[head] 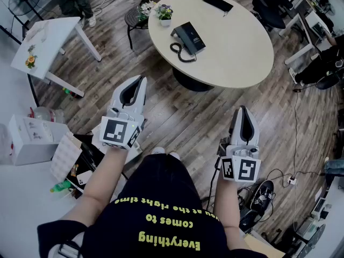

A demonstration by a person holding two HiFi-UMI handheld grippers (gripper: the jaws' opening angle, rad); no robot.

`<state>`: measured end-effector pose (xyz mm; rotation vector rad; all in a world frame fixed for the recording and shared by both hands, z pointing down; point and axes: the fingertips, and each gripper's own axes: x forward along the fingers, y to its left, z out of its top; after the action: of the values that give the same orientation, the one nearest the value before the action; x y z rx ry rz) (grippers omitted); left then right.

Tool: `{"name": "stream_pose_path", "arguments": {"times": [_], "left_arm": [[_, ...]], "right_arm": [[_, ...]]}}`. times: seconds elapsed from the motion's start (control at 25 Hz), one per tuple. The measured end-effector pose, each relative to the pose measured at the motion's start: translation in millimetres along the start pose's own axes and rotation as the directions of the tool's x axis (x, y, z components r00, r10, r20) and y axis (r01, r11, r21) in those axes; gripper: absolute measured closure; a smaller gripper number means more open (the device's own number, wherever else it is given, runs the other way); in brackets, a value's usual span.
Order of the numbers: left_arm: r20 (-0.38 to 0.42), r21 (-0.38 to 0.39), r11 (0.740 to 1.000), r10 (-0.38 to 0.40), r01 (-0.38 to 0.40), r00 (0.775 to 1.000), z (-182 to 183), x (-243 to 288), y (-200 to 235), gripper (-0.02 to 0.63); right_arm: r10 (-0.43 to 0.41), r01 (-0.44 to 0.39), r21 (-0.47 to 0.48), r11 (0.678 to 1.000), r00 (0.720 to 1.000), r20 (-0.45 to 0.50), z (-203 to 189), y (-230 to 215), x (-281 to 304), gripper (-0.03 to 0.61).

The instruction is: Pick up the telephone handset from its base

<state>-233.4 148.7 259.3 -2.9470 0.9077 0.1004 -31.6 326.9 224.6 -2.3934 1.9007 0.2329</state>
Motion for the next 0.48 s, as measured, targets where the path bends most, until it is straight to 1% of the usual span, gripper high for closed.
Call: {"name": "stream_pose_path", "arguments": {"times": [0.28,0.4,0.48], "left_arm": [[-0.018,0.003,1.000,-0.005,0.005,1.000,-2,-2,1,0.615],[-0.018,0.000,1.000,-0.001,0.001,1.000,-2,-1,1,0.615],[-0.031,0.000,1.000,-0.007,0.007,0.999,-5,1,-2,0.615]], "right_arm": [[0.021,-0.021,0.004,1.000,1.000,0.003,1,6,5,0.571],[0.049,-0.049,0.015,0.999,0.999,-0.013,-4,7,8,0.571],[0.063,-0.063,0.033,0.997,0.998,-0.025,-10,6,10,0.571]]}}
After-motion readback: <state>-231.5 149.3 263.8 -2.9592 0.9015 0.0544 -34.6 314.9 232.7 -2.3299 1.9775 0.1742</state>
